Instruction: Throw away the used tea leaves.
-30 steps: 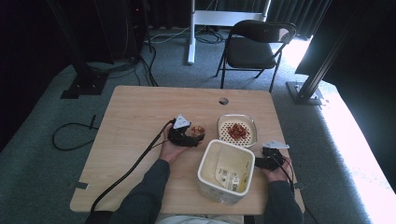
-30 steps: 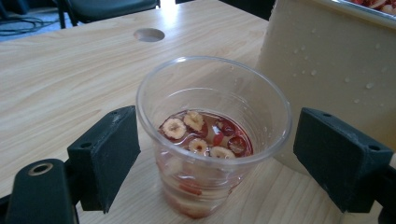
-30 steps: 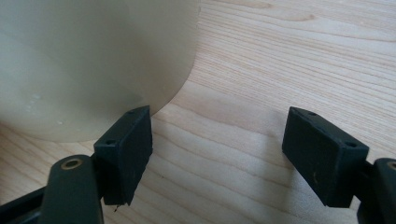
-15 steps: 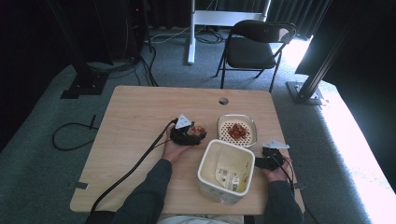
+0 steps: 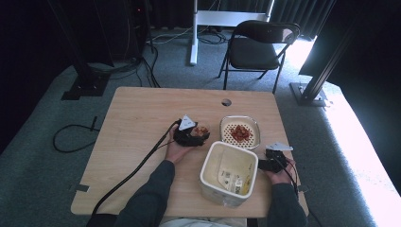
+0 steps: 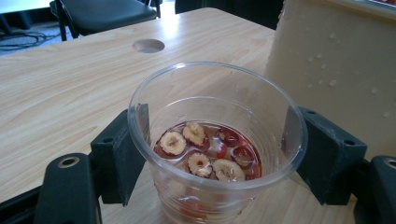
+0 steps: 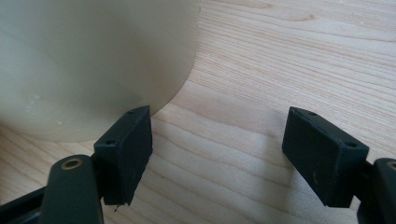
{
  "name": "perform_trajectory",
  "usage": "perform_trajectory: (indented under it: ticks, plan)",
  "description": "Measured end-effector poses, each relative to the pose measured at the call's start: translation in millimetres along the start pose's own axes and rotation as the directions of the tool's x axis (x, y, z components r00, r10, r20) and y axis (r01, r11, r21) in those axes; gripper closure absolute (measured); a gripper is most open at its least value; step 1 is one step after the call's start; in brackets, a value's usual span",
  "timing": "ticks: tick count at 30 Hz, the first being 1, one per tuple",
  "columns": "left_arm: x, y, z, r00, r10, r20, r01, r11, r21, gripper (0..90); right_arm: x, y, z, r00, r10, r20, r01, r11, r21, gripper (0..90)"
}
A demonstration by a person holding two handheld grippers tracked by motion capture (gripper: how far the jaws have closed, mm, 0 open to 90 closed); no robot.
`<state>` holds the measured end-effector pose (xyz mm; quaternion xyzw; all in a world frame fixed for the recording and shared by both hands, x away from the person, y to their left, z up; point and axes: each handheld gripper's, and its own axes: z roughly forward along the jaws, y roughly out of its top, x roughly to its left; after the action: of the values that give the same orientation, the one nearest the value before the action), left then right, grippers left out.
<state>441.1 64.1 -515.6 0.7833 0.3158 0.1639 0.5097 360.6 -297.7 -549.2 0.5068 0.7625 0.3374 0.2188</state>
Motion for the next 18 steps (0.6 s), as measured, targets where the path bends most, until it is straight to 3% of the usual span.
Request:
perform_trajectory:
  ticks: [7, 12, 18]
  plan:
    - [0.1, -3.5, 2.9, 0.9995, 0.029, -0.013, -0.029, 0.9996, 0.007, 23.5, 0.1, 0.0, 0.1, 1.0000, -0.001, -0.002, 0.001, 1.000, 0.000, 23.3]
    - [0.7, -5.0, 4.6, 0.9992, 0.030, -0.026, -0.030, 0.9993, 0.021, 29.7, 0.1, 0.0, 0.1, 1.0000, -0.002, -0.002, 0.002, 1.000, 0.000, 23.3]
    - [0.6, -4.8, 3.9, 0.9992, 0.031, -0.025, -0.031, 0.9994, 0.018, 30.2, 0.1, 0.0, 0.1, 1.0000, -0.001, -0.002, 0.001, 1.000, 0.000, 23.3]
